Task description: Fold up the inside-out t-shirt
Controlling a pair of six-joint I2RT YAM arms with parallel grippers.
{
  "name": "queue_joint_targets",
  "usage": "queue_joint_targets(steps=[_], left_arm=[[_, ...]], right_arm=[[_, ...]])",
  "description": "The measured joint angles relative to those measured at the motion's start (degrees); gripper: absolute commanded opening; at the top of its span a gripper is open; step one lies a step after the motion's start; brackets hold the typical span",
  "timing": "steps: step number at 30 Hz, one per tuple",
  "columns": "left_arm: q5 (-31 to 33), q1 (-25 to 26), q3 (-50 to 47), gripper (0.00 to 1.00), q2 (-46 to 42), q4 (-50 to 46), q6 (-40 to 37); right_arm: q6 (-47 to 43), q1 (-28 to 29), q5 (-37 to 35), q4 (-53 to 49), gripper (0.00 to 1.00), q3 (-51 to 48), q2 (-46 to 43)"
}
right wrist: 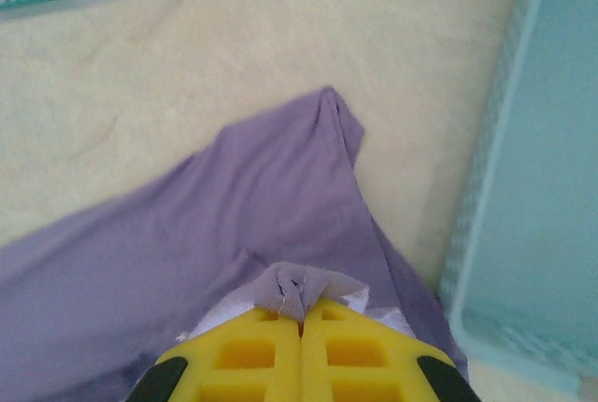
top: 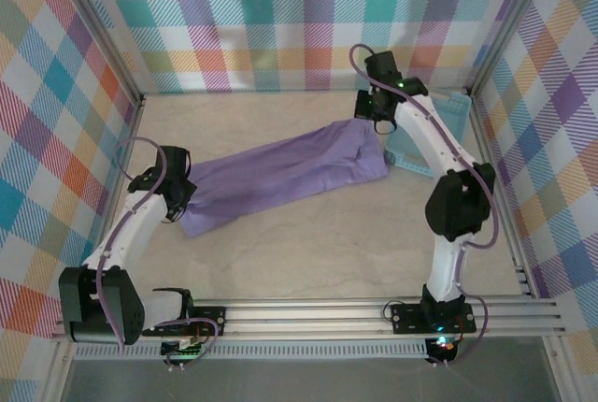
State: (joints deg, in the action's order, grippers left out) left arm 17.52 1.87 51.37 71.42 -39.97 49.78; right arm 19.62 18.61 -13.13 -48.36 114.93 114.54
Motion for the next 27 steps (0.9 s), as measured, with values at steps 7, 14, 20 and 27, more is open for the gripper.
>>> queue_joint_targets(steps=[7, 14, 20, 27], left_arm=[[1.57, -1.75, 3.74, 0.00, 7.78, 1.05, -1.75], [1.49, -2.84, 5.99, 0.00, 15.65, 3.19, -3.56], [1.68, -4.35, 7.19, 0.02, 21.97, 4.35, -4.63], [1.68, -4.83, 8.55, 0.10, 26.51, 4.92, -6.05]], right_arm=[[-2.16, 0.00, -1.20, -2.14, 0.00, 13.20, 10.73], [-2.58, 0.00, -0.96, -2.32, 0.00, 15.28, 15.72], [-2.56, 0.00, -0.59, -2.29, 0.00, 16.98, 20.85], [-2.45, -0.07, 0.20, -2.67, 0.00, 17.07, 24.59]])
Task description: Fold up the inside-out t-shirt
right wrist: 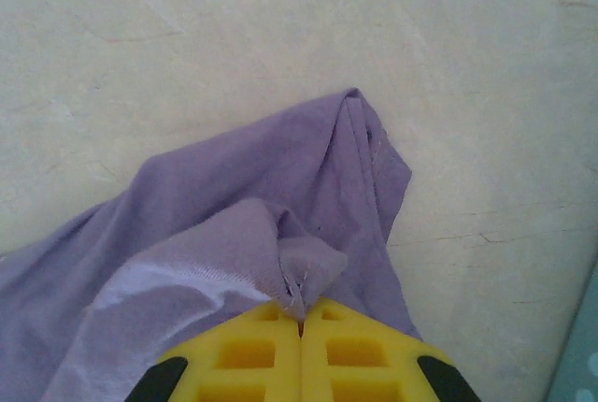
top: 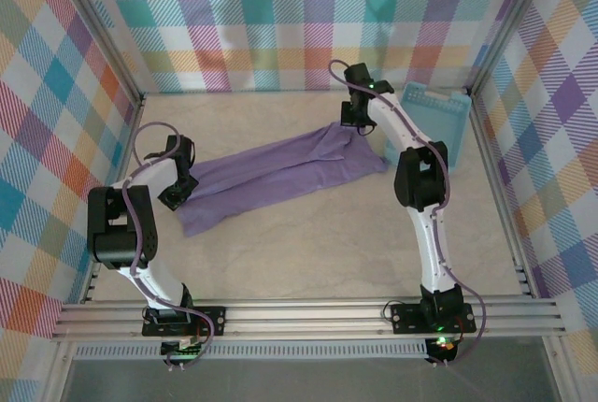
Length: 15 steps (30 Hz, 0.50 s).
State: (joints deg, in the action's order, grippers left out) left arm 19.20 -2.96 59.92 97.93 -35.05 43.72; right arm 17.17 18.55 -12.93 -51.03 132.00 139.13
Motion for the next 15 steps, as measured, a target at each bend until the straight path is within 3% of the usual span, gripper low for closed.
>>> queue_joint_targets(steps=[5, 11, 15], left_arm=[[-0.28, -0.28, 0.00, 0.11, 1.79, 0.90, -0.66], [-0.68, -1.46, -0.04, 0.16, 1.77, 1.29, -1.25], [-0.70, -2.38, -0.07, 0.27, 1.77, 1.75, -1.40]], right_arm=[[0.87, 0.00, 0.13, -0.87, 0.00, -0.68, 0.74], [3.63, -0.15, 0.42, 2.62, 0.00, -17.31, -6.91], [4.85, -0.15, 0.57, 3.54, 0.07, -21.70, -9.66]])
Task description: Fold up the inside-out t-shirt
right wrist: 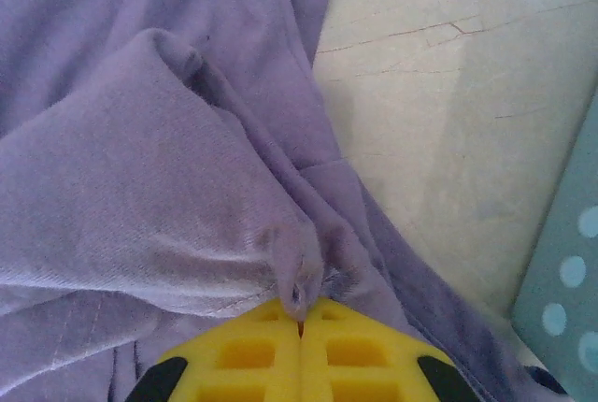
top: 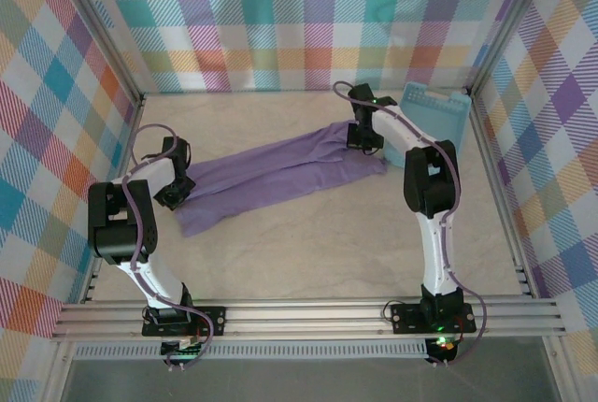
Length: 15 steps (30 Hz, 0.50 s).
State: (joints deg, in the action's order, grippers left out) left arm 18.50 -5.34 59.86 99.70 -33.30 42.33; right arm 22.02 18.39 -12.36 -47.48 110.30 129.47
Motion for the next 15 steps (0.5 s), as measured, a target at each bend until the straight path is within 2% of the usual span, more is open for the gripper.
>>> queue_joint_targets(steps=[3, 6, 10, 15], left_arm=[[0.04, -0.35, 0.00, 0.40, -0.02, 0.31, -1.07], [0.00, -0.74, -0.04, 0.50, -0.98, 0.00, -1.97], [0.02, -0.81, -0.59, 0.65, -7.39, -1.86, -3.04], [0.31, 0.79, 0.15, 0.67, -17.18, -3.74, -3.87]], right_arm=[[0.15, -0.04, -0.04, 1.11, 0.24, 0.04, -0.33], [-0.44, -0.04, 0.00, 1.29, 0.33, 0.11, -0.55], [-1.57, 0.00, -0.02, 1.11, 0.44, -0.02, -2.36], [-2.93, 0.68, -0.26, 1.86, 0.50, -2.40, -8.98]])
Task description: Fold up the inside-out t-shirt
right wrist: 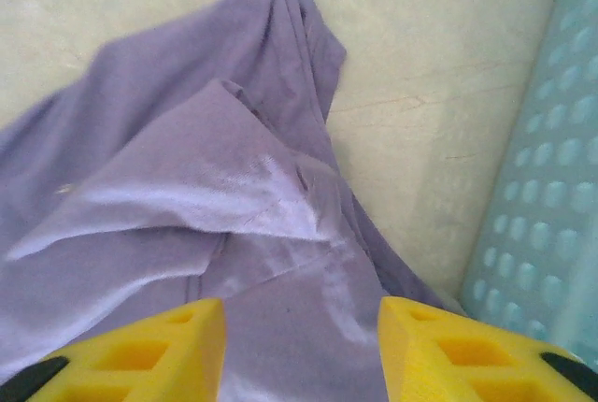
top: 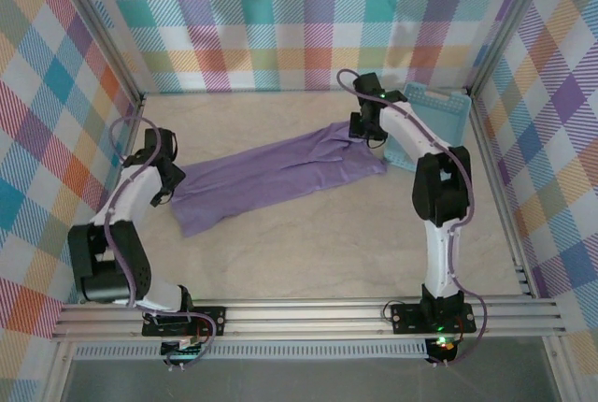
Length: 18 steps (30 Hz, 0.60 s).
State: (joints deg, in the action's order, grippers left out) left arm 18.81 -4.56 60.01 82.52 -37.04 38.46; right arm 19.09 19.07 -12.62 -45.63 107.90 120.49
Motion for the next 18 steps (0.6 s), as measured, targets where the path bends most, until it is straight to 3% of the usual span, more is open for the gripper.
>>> queue_joint_targets(steps=[7, 13, 18], left_arm=[[-4.04, 8.31, 1.99, 0.66, 2.89, 1.70, -0.50], [-7.30, 7.10, 2.05, 0.66, 14.93, 4.72, -0.33], [-8.68, 3.26, 2.14, 0.67, 20.13, 6.64, -0.44]], right_arm=[[-2.16, 1.66, 2.23, 2.67, 0.51, 4.57, 0.96], [-3.37, 2.19, 4.11, 3.15, 0.50, 11.08, 11.85], [-2.56, 2.23, 4.15, 2.69, 0.48, 7.04, 14.95]])
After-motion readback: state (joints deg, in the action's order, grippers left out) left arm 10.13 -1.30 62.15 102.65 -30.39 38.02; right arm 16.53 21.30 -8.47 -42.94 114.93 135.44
